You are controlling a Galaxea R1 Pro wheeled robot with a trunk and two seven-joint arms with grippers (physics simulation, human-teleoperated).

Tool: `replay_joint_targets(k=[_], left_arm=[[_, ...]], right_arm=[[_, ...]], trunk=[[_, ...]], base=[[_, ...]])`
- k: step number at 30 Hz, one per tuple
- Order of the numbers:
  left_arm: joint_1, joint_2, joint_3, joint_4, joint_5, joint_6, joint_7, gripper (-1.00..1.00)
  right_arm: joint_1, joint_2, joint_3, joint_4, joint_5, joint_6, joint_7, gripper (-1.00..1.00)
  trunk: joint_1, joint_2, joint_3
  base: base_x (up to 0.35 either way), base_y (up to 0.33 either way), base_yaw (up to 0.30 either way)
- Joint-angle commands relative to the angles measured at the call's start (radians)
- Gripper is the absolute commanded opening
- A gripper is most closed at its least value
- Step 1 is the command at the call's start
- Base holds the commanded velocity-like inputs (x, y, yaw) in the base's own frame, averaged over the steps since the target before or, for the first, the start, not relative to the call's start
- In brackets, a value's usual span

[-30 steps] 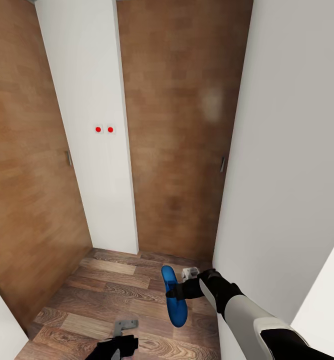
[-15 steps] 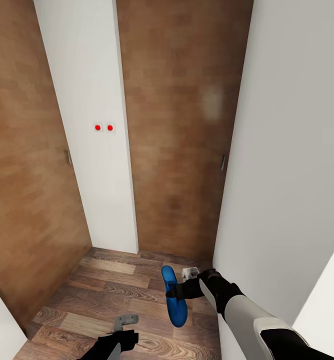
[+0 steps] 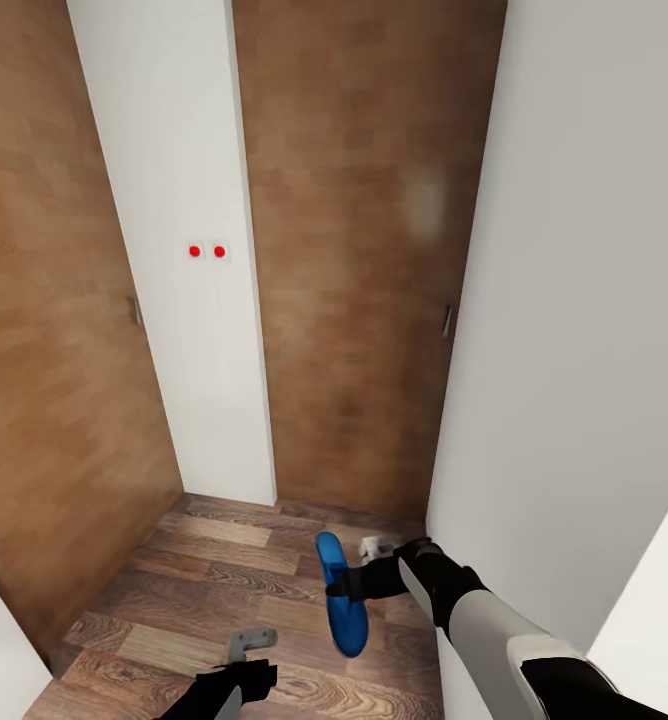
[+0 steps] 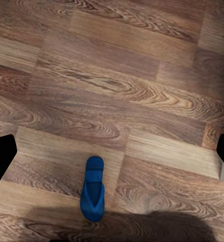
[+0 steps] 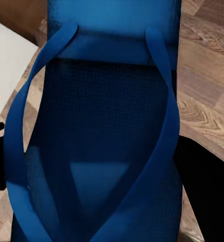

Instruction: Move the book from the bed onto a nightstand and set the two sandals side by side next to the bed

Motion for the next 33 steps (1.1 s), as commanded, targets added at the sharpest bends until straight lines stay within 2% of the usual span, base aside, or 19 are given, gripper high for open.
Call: replay_joint_targets(k=[1,9,21,33], left_arm=[[0.0,0.0,-0.006,-0.002,0.01,0.005,0.007,1.0],[0.0,0.0,-0.006,-0.002,0.01,0.004,0.007,1.0],[0.0,0.0,-0.006,-0.002,0.009,0.004,0.007,1.0],[0.0,0.0,-0.006,-0.002,0.009,0.004,0.007,1.0]], right_arm=[[0.0,0.0,-0.001,-0.002,0.01,0.004,0.024,-1.0],[0.0,0.0,0.003,0.001,0.01,0.004,0.09,-1.0],[0.0,0.0,0.034,0.007,0.01,0.004,0.178,-1.0],[0.0,0.0,0.047,0.007,0.01,0.005,0.176,-1.0]], trunk=[[0.004,-0.008,-0.005],[0.035,-0.064,-0.03],[0.081,-0.148,-0.067],[0.127,-0.232,-0.105]], base=[[0.0,0.0,0.0],[0.0,0.0,0.0],[0.0,0.0,0.0],[0.0,0.0,0.0]])
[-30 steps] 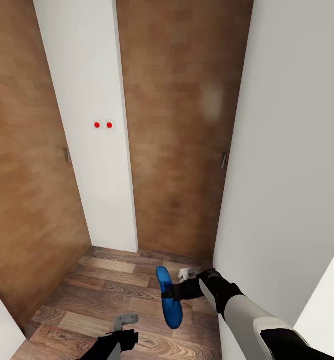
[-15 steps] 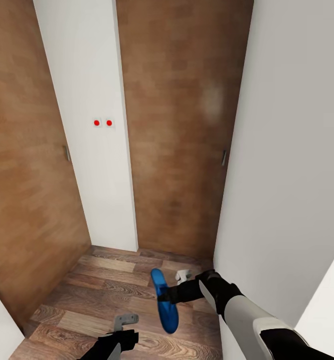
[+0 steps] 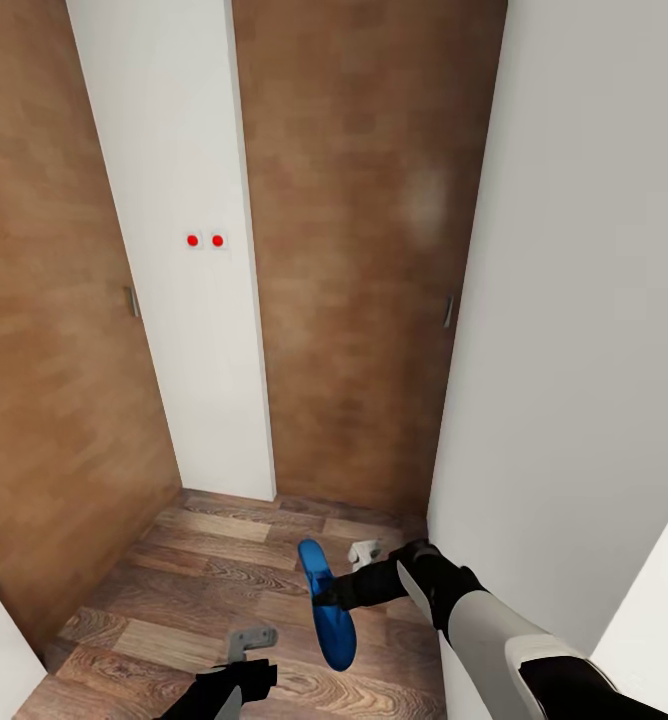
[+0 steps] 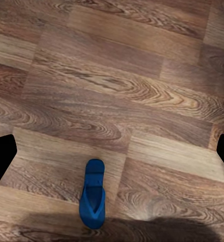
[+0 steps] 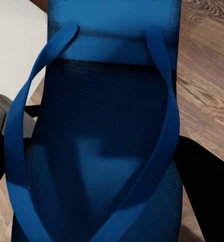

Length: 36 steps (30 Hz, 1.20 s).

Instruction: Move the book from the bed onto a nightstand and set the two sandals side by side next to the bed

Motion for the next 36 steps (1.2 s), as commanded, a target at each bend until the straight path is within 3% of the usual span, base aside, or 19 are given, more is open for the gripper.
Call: replay_joint_targets(k=[1,8,11,24,32,36], left_arm=[[0.0,0.001,-0.006,-0.002,0.01,0.005,0.007,1.0],[0.0,0.0,-0.006,-0.003,0.011,0.005,0.007,1.0],[0.0,0.001,-0.006,-0.003,0.011,0.005,0.007,1.0],[0.0,0.0,-0.006,-0.004,0.011,0.005,0.008,1.0],[0.0,0.0,-0.006,-0.004,0.011,0.005,0.008,1.0],[0.0,0.0,-0.006,-0.004,0.011,0.005,0.008,1.0]], right_arm=[[0.0,0.0,0.0,-0.002,0.007,0.004,0.005,-1.0],[0.0,0.0,0.001,-0.003,0.009,0.004,-0.02,-1.0],[0.0,0.0,0.003,-0.005,0.009,0.005,-0.083,-1.0],[0.0,0.0,0.006,-0.01,0.008,0.009,-0.19,-1.0],[0.0,0.0,0.009,-0.02,0.01,0.013,-0.215,-1.0],[0.0,0.0,0.041,-0.028,0.01,0.016,-0.222,-1.0]], trunk=[[0.004,-0.008,-0.004],[0.031,-0.057,-0.026],[0.042,-0.078,-0.036],[0.092,-0.169,-0.077],[0.123,-0.225,-0.102],[0.138,-0.253,-0.114]], base=[[0.0,0.0,0.0],[0.0,0.0,0.0],[0.0,0.0,0.0],[0.0,0.0,0.0],[0.0,0.0,0.0],[0.0,0.0,0.0]])
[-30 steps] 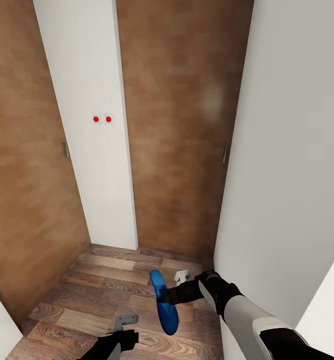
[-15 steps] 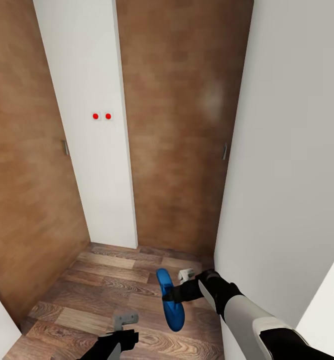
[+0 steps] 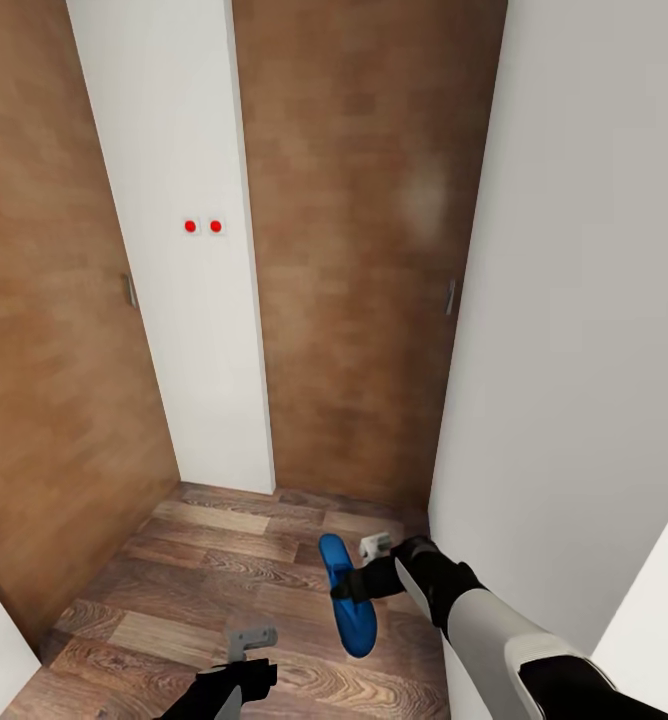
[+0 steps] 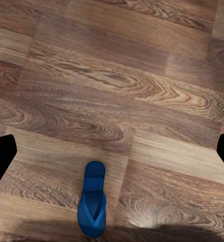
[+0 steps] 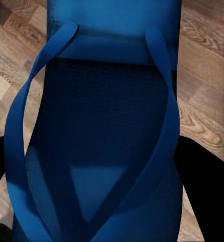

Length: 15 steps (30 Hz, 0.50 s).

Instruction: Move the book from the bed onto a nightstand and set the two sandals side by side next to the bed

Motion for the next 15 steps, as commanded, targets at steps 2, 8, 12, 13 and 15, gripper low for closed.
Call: replay_joint_targets(k=[2,8,12,13,15], left_arm=[[0.0,0.0,-0.006,-0.002,0.01,0.005,0.007,1.0],[0.0,0.0,-0.006,-0.002,0.009,0.005,0.007,1.0],[0.0,0.001,-0.006,-0.002,0.008,0.005,0.007,1.0],[0.0,0.001,-0.006,-0.002,0.008,0.005,0.007,1.0],[0.0,0.0,-0.006,-0.002,0.008,0.005,0.007,1.0]], right_arm=[[0.0,0.0,0.031,-0.013,0.008,0.006,0.001,-1.0],[0.0,0.0,0.063,-0.038,0.007,0.033,-0.003,-1.0],[0.0,0.0,0.076,-0.043,0.007,0.045,-0.003,-1.0],[0.0,0.0,0.077,-0.043,0.007,0.046,-0.003,-1.0],[0.0,0.0,0.079,-0.044,0.007,0.048,-0.003,-1.0]], trunk=[[0.008,-0.015,-0.007],[0.031,-0.057,-0.026],[0.046,-0.085,-0.039],[0.05,-0.092,-0.042],[0.058,-0.106,-0.048]], base=[[0.0,0.0,0.0],[0.0,0.0,0.0],[0.0,0.0,0.0],[0.0,0.0,0.0],[0.0,0.0,0.0]])
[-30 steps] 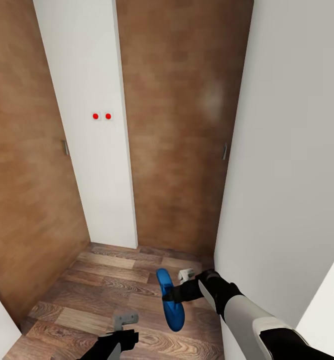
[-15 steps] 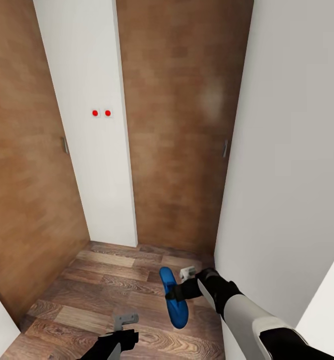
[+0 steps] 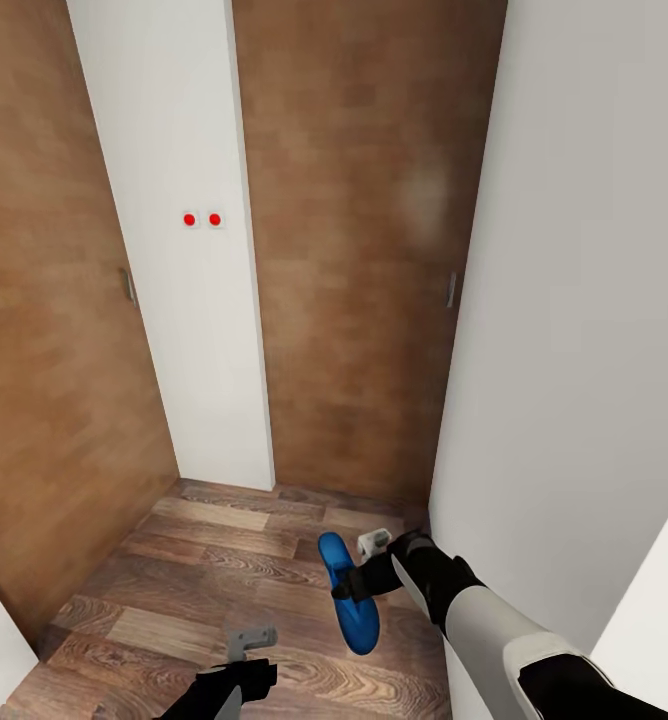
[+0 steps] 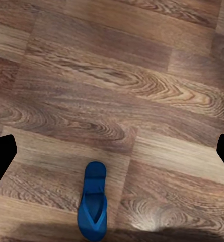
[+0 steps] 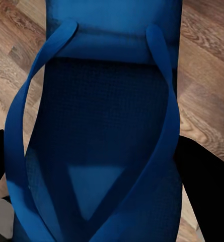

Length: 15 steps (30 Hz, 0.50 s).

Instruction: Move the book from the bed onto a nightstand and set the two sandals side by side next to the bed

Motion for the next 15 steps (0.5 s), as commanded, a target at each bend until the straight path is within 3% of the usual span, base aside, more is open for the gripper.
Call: replay_joint_targets(k=[1,15], left_arm=[[0.0,0.0,-0.006,-0.002,0.01,0.005,0.007,1.0],[0.0,0.001,-0.006,-0.002,0.011,0.006,0.008,1.0]], right_arm=[[0.0,0.0,0.001,-0.002,0.009,0.004,0.006,-1.0],[0.001,0.0,0.004,-0.005,0.008,0.003,0.043,-1.0]], trunk=[[0.004,-0.008,-0.004],[0.058,-0.106,-0.048]], base=[[0.0,0.0,0.0],[0.0,0.0,0.0]])
